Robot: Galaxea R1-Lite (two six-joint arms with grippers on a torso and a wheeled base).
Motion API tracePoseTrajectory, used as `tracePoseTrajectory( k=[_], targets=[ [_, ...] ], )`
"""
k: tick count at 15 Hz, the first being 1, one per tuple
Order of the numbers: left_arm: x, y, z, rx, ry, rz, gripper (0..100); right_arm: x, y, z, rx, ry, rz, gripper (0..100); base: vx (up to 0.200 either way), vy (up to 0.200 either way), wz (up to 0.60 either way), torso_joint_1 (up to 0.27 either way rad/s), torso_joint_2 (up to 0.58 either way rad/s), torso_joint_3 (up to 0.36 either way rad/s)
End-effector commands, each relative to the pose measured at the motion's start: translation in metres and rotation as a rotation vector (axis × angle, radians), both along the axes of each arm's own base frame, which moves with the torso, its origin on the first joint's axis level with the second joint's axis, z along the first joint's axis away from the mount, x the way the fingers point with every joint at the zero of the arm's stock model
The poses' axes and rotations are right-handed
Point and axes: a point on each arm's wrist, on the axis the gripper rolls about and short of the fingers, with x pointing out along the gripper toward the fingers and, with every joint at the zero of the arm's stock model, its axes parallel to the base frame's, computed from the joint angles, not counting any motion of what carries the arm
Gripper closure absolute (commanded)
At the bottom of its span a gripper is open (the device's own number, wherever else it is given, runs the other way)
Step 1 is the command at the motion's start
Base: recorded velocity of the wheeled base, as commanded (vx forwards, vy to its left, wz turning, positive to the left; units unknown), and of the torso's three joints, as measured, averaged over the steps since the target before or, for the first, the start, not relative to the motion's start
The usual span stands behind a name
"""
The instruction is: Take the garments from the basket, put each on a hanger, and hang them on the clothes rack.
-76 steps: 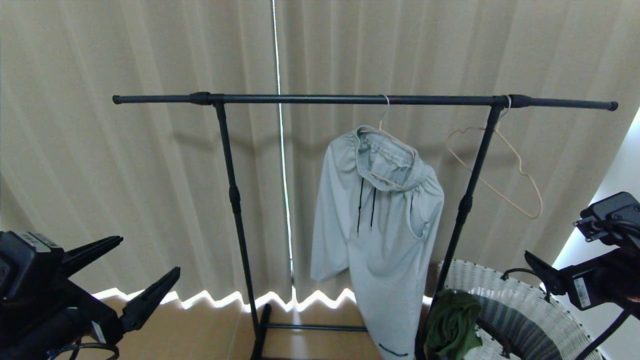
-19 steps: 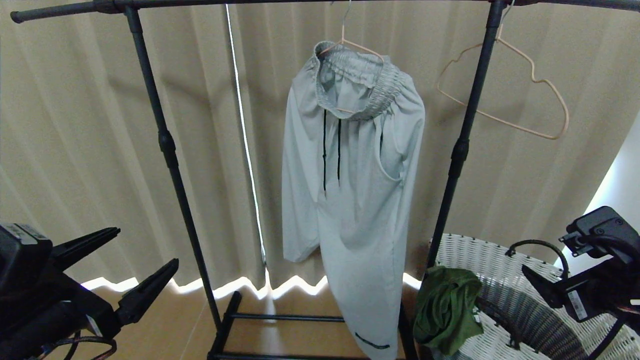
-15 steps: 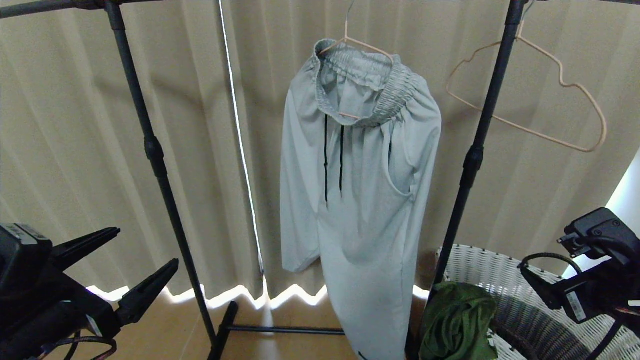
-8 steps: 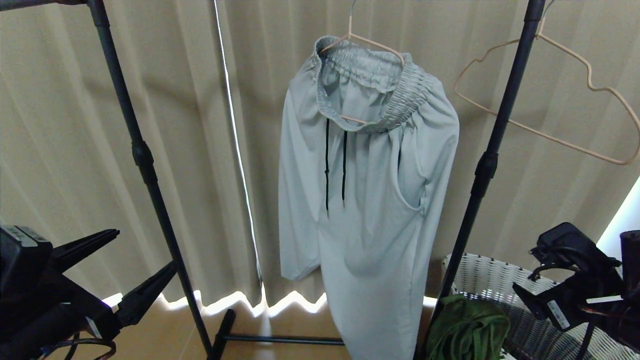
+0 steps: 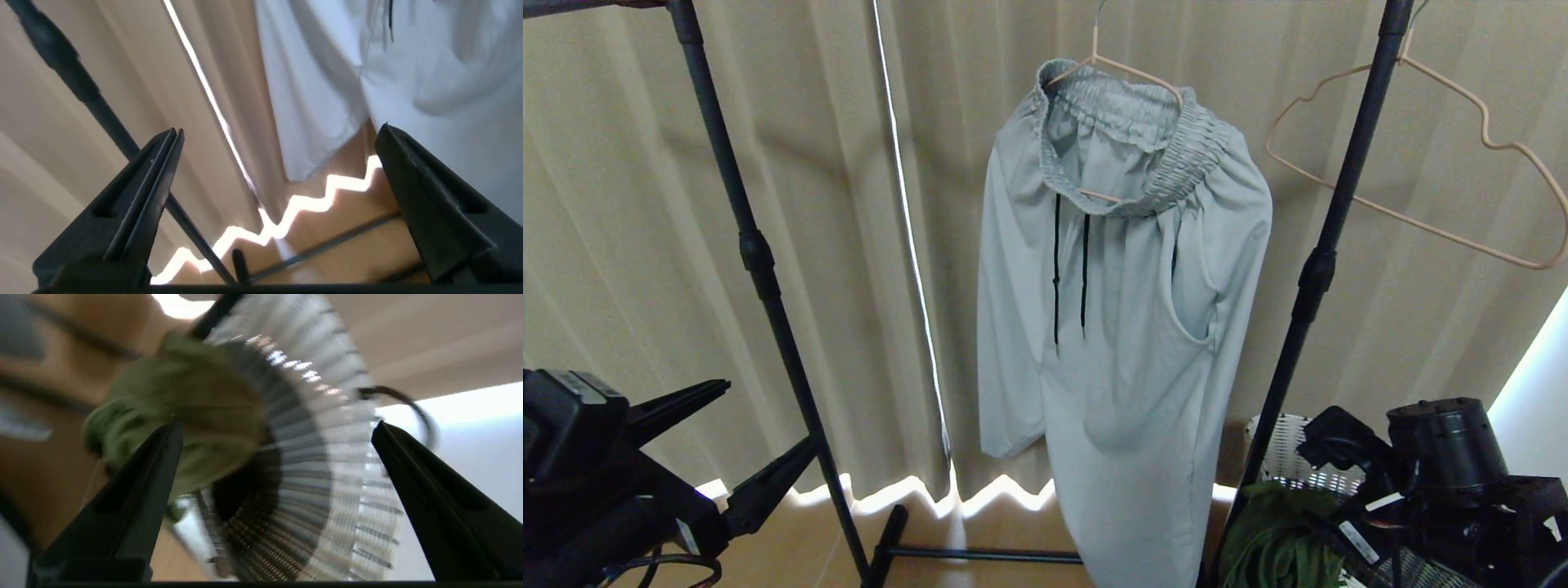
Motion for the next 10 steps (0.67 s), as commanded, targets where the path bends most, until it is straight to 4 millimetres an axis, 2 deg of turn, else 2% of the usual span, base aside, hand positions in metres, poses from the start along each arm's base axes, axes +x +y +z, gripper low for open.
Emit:
tracePoseTrajectory(
  k=[1,3,7,10],
  targets=[
    [0.023,-0.011,-0.005,-0.031,0.082,-0.03,0,0.0,0.008,-0.016,-0.024,0.077,0.036,0,0.0,0.0,0.0,0.0,0.0,0.0],
    [0.03,-0.013,-0.007,-0.076,0.116,-0.022,0,0.0,0.01,-0.023,-0.037,0.112,0.045,0,0.0,0.0,0.0,0.0,0.0,0.0],
    [0.027,-0.012,-0.005,-0.078,0.105,-0.019,0,0.006,0.01,-0.036,-0.055,0.154,0.034,0,0.0,0.0,0.0,0.0,0.0,0.0],
    [0.027,-0.012,-0.006,-0.076,0.109,-0.019,0,0.017,-0.001,-0.043,-0.07,0.171,-0.035,0,0.0,0.0,0.0,0.0,0.0,0.0]
  ],
)
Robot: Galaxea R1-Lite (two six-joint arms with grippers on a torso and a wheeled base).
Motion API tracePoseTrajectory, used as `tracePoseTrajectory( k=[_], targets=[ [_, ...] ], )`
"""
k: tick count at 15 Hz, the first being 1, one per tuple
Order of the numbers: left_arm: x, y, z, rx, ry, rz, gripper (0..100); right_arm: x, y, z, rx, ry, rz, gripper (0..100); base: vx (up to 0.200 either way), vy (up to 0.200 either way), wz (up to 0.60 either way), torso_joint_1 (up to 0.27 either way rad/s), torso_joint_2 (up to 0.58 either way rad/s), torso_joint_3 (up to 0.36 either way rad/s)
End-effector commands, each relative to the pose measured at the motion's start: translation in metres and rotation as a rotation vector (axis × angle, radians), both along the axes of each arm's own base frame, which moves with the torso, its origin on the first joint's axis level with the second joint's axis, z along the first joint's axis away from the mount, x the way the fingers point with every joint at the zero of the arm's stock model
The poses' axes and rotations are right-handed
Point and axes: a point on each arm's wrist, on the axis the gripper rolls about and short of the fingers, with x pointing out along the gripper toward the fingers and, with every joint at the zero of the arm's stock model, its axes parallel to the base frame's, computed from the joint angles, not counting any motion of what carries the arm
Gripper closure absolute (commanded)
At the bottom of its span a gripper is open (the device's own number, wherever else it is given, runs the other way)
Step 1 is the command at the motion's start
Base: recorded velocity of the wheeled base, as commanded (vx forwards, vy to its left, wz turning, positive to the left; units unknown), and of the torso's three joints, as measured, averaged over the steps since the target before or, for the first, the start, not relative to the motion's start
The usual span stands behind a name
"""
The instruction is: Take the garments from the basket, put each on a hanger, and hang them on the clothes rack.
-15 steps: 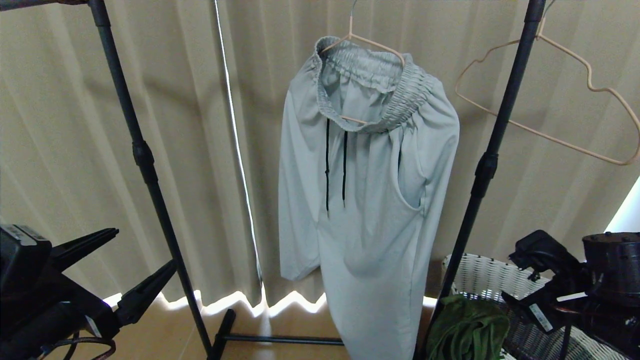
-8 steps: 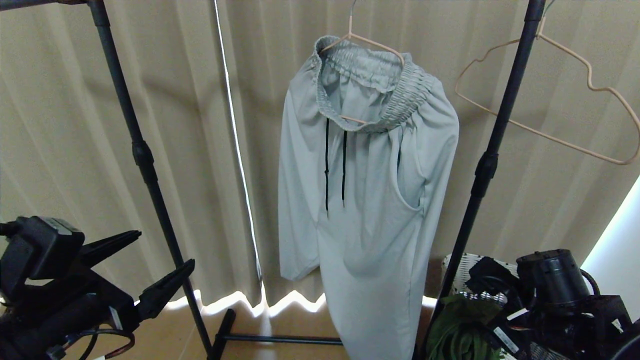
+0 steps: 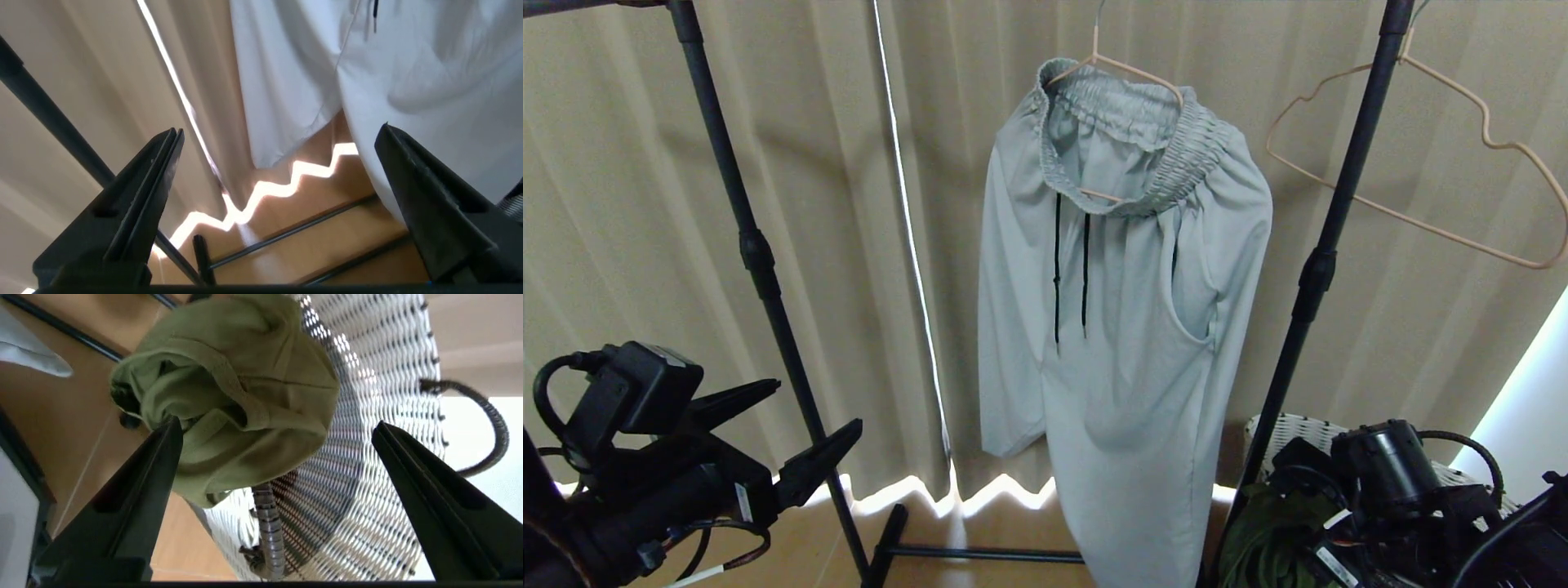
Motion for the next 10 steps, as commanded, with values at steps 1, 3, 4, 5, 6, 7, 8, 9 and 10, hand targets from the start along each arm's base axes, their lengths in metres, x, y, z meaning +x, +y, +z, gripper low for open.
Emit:
tracePoseTrajectory(
  k=[1,3,4,5,6,7,8,9,10],
  targets=[
    [0.0,0.0,-0.001,0.002,0.004,0.0,0,0.008,-0.009,-0.004,-0.007,0.011,-0.05,0,0.0,0.0,0.0,0.0,0.0,0.0],
    [0.0,0.0,-0.001,0.002,0.004,0.0,0,0.012,-0.014,-0.003,-0.002,0.0,-0.073,0,0.0,0.0,0.0,0.0,0.0,0.0],
    [0.001,0.0,-0.001,0.002,0.004,0.0,0,0.016,-0.014,-0.002,0.005,-0.01,-0.079,0,0.0,0.0,0.0,0.0,0.0,0.0],
    [0.0,0.0,-0.001,0.003,0.005,0.0,0,0.016,-0.014,-0.001,0.008,-0.012,-0.077,0,0.0,0.0,0.0,0.0,0.0,0.0],
    [0.0,0.0,-0.001,0.003,0.005,0.0,0,0.016,-0.014,0.0,0.012,-0.023,-0.075,0,0.0,0.0,0.0,0.0,0.0,0.0],
    [0.0,0.0,-0.001,0.003,0.004,0.0,0,0.019,-0.013,0.0,0.019,-0.044,-0.074,0,0.0,0.0,0.0,0.0,0.0,0.0],
    [0.0,0.0,-0.001,0.003,0.005,0.0,0,0.022,-0.012,-0.003,0.023,-0.057,-0.074,0,0.0,0.0,0.0,0.0,0.0,0.0],
    [0.0,0.0,-0.001,0.003,0.004,0.0,0,0.025,-0.012,-0.008,0.021,-0.058,-0.073,0,0.0,0.0,0.0,0.0,0.0,0.0],
    [0.0,0.0,-0.001,0.003,0.005,0.002,0,0.026,-0.011,-0.013,0.018,-0.056,-0.075,0,0.0,0.0,0.0,0.0,0.0,0.0]
  ],
)
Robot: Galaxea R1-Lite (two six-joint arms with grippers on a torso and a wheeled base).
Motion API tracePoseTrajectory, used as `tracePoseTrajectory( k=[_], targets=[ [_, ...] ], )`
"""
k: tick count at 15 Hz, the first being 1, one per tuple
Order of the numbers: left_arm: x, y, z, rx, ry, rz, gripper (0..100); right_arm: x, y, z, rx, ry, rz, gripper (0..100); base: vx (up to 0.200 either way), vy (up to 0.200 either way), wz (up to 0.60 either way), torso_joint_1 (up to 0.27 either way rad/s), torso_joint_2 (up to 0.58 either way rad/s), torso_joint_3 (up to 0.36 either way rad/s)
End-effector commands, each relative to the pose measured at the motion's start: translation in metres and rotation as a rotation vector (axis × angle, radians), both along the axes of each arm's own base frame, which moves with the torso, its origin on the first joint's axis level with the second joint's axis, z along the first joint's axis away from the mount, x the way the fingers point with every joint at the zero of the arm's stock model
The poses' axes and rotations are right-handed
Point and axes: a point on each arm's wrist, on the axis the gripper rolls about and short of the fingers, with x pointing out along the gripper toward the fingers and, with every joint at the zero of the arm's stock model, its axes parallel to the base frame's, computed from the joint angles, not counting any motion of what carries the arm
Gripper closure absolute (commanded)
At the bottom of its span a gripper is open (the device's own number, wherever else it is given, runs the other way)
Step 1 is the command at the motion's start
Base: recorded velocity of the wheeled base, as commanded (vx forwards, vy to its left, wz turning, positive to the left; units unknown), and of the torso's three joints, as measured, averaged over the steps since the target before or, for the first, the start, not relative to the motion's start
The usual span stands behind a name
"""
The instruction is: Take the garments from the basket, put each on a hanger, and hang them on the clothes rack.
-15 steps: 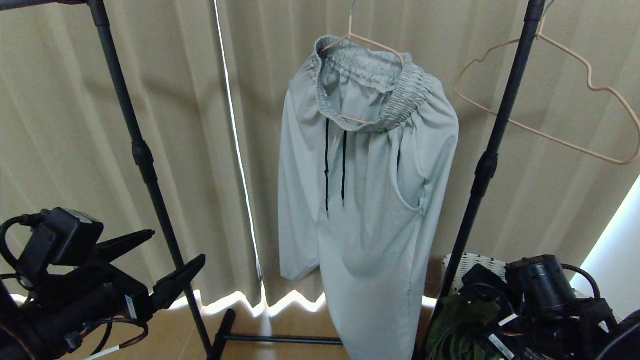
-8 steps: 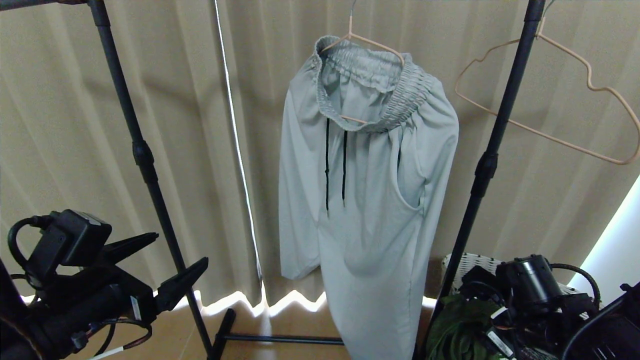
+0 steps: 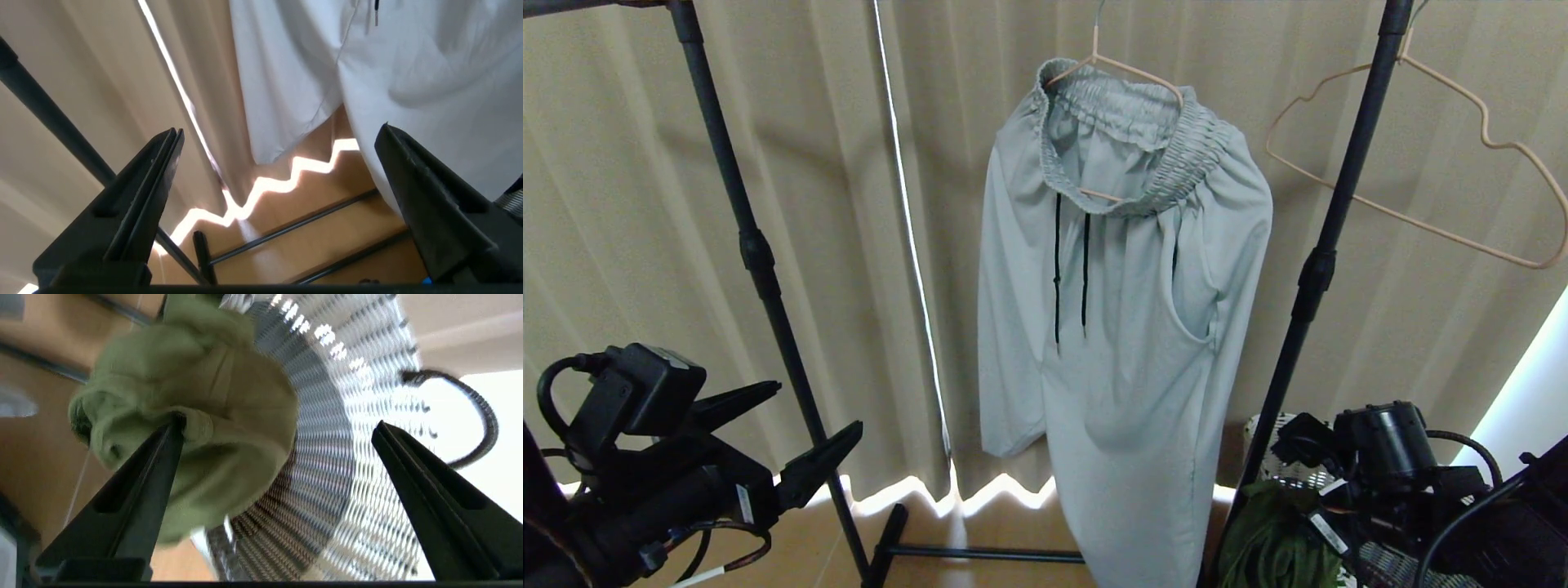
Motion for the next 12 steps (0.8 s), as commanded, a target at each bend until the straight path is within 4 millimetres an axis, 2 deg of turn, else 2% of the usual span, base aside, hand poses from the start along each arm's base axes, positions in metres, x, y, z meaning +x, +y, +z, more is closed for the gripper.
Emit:
tracePoseTrajectory(
  k=[1,8,9,12],
  targets=[
    [-0.0002,0.0004,0.0002,0.0,-0.001,0.002,0,0.0015,0.0004,-0.0137,-0.014,0.038,-0.002,0,0.0,0.0,0.0,0.0,0.0,0.0],
    [0.0002,0.0002,0.0004,-0.001,-0.002,0.0,0,0.0052,-0.0061,-0.0146,-0.018,0.031,-0.032,0,0.0,0.0,0.0,0.0,0.0,0.0],
    [0.0002,0.0003,0.0004,-0.001,-0.002,0.002,0,0.0044,-0.0062,-0.0149,-0.018,0.031,-0.032,100,0.0,0.0,0.0,0.0,0.0,0.0],
    [0.0005,0.0005,0.0,0.0,0.001,0.003,0,0.0027,-0.0061,-0.0153,-0.016,0.036,-0.029,100,0.0,0.0,0.0,0.0,0.0,0.0]
  ],
)
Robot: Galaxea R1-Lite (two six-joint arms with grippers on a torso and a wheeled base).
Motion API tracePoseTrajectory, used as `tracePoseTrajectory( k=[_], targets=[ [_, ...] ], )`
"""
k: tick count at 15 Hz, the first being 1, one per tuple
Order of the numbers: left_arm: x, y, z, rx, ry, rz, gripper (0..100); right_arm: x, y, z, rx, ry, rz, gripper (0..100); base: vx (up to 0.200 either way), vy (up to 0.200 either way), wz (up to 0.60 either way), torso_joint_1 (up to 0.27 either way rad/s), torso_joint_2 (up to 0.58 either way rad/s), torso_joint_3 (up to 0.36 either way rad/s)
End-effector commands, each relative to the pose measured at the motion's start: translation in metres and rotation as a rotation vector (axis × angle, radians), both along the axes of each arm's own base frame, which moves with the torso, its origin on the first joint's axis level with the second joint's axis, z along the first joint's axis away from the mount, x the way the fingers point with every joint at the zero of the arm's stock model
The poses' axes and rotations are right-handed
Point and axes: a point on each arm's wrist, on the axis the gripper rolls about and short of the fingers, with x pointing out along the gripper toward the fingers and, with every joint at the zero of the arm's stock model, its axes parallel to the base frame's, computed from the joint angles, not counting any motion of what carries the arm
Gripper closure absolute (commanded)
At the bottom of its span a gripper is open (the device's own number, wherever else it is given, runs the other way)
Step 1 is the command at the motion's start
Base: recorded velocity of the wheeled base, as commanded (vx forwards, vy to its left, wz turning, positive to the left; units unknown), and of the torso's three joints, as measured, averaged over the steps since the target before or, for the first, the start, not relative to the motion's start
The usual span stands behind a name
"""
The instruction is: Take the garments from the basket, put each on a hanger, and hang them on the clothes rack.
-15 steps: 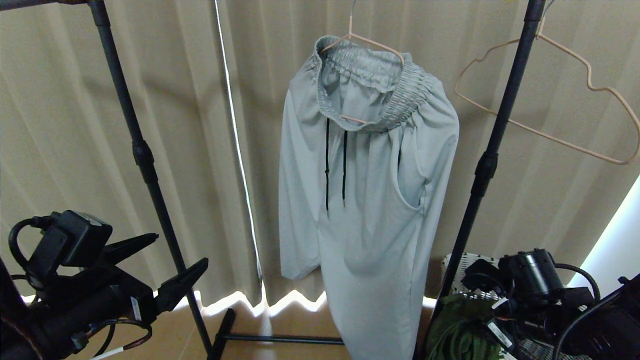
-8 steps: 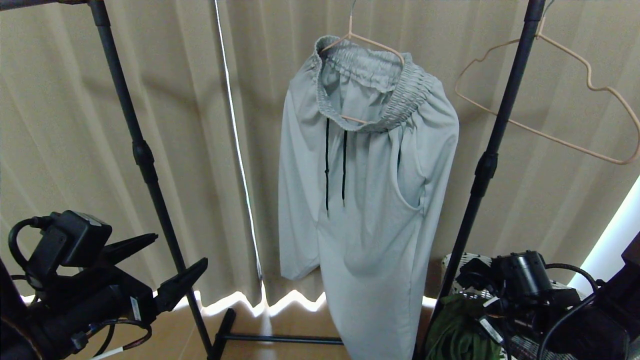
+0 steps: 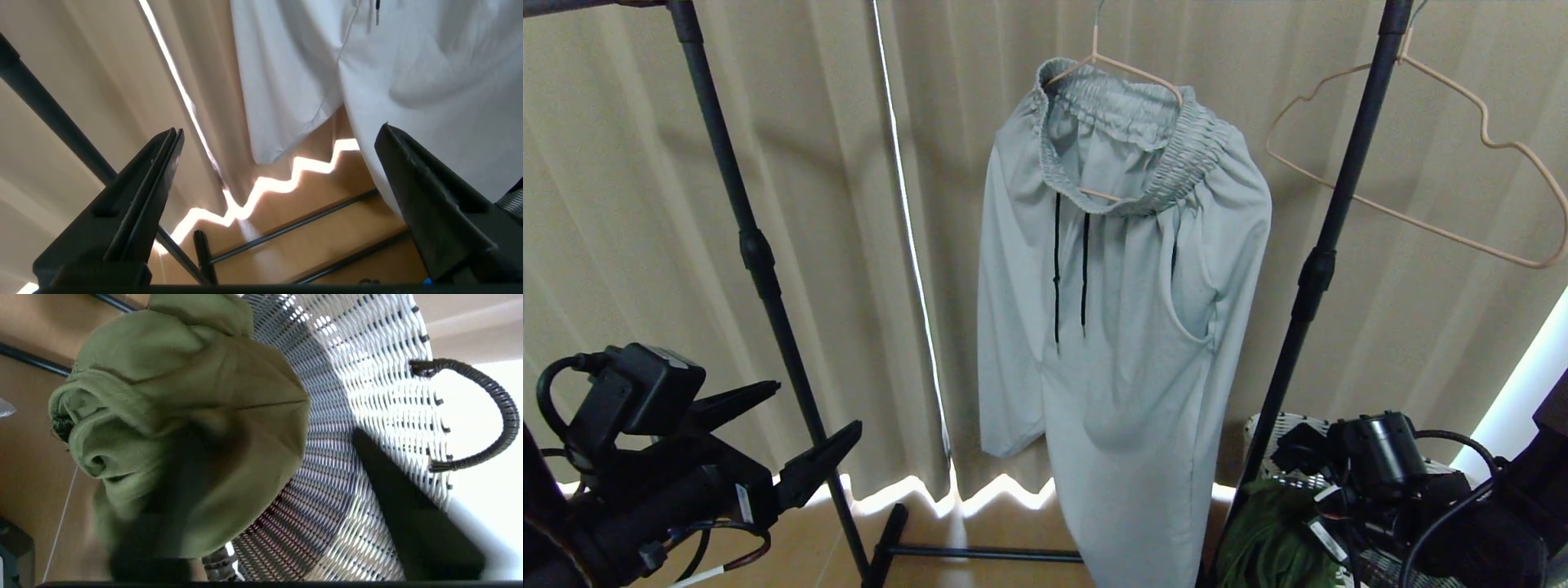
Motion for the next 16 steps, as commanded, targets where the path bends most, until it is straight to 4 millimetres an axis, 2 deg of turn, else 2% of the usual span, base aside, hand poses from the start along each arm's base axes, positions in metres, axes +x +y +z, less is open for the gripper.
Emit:
tracePoseTrajectory(
  k=[1,3,5,7,10,13,16],
  targets=[
    [0.0,0.0,0.0,0.0,-0.002,0.0,0,0.0,0.0,0.003,0.007,-0.01,0.004,100,0.0,0.0,0.0,0.0,0.0,0.0],
    [0.0,0.0,0.0,0.0,-0.002,0.002,0,0.0,0.0,0.006,0.012,-0.022,0.006,100,0.0,0.0,0.0,0.0,0.0,0.0],
    [0.001,0.0,0.0,0.0,-0.001,0.003,0,-0.003,0.001,0.019,0.033,-0.076,-0.003,100,0.0,0.0,0.0,0.0,0.0,0.0],
    [0.0,0.001,0.0,0.001,0.001,0.009,0,-0.017,0.002,0.053,0.079,-0.194,-0.007,100,0.0,0.0,0.0,0.0,0.0,0.0],
    [-0.001,0.012,-0.001,0.021,-0.01,0.067,0,-0.055,-0.005,0.108,0.121,-0.339,0.009,100,0.0,0.0,0.0,0.0,0.0,0.0],
    [-0.004,0.015,-0.003,0.041,-0.012,0.075,0,-0.072,-0.008,0.13,0.166,-0.43,0.031,100,0.0,0.0,0.0,0.0,0.0,0.0],
    [-0.008,0.016,-0.006,0.082,-0.018,0.072,0,-0.073,-0.008,0.132,0.168,-0.438,0.032,100,0.0,0.0,0.0,0.0,0.0,0.0]
  ],
)
